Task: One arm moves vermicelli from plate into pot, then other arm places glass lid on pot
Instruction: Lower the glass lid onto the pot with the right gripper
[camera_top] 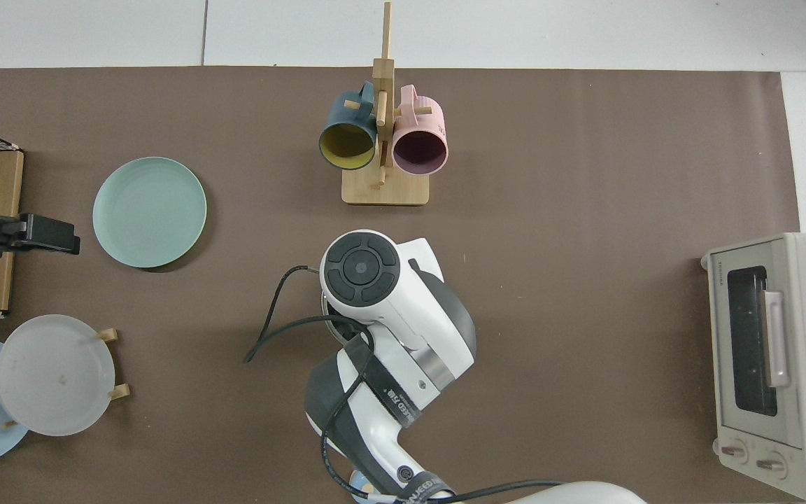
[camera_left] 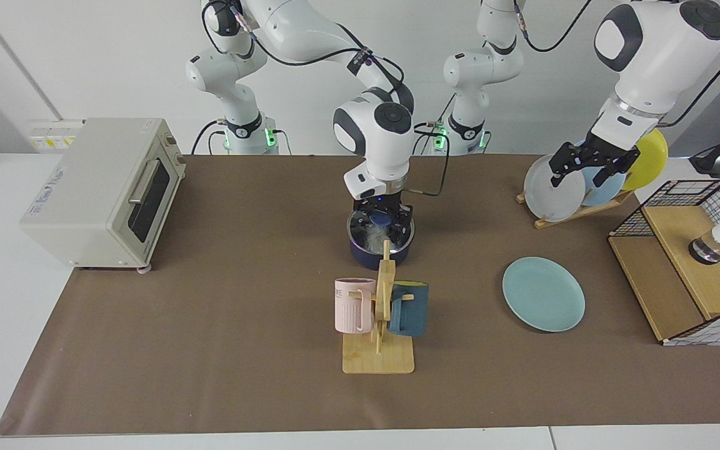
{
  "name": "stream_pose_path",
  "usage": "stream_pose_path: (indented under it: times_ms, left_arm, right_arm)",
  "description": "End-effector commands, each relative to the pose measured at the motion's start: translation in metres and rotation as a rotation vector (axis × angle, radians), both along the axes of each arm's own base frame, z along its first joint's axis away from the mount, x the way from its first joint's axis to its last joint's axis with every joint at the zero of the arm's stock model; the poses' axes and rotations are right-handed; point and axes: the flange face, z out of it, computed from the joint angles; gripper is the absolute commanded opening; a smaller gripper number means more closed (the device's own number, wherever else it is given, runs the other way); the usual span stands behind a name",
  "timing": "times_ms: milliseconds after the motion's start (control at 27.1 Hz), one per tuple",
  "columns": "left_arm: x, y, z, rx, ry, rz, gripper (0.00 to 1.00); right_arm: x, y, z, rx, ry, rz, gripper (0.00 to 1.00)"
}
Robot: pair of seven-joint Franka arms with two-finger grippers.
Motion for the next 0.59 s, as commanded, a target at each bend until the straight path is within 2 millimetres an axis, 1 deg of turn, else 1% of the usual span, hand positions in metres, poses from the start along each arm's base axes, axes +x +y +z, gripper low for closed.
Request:
stream_pose_path:
  times_ms: [0, 148, 184, 221, 258, 295, 369, 553]
  left_arm:
    - [-0.007, -0.002, 0.008, -0.001, 0.001, -0.004, 1.00]
    - [-0.007, -0.001, 0.008, -0.002, -0.003, -0.004, 1.00]
    - [-0.007, 0.000, 0.008, -0.001, -0.003, -0.002, 1.00]
    - [-0.007, -0.001, 0.008, -0.001, -0.003, -0.004, 1.00]
    - [-0.007, -0.001, 0.008, -0.001, -0.003, -0.004, 1.00]
    - [-0.007, -0.001, 0.008, -0.001, -0.003, -0.004, 1.00]
    - [-0.007, -0.002, 0.008, -0.001, -0.003, -0.005, 1.00]
    - [-0.007, -0.001, 0.008, -0.001, -0.003, -0.004, 1.00]
  right_arm:
    - [-0.011, -0.003, -0.010, -0.015, 0.056, -0.022, 0.00]
    - [-0.010, -0.003, -0.010, -0.009, 0.049, -0.023, 0.00]
    - [-0.009, -0.003, -0.010, -0.009, 0.049, -0.025, 0.03]
    - [-0.009, -0.003, -0.010, -0.009, 0.049, -0.023, 0.25]
    - [-0.009, -0.004, -0.011, -0.009, 0.049, -0.026, 0.67]
    - [-0.008, -0.005, -0.009, -0.008, 0.046, -0.027, 1.00]
    - [-0.008, -0.003, -0.007, -0.008, 0.046, -0.025, 1.00]
    - [-0.004, -0.002, 0.015, -0.009, 0.053, -0.025, 1.00]
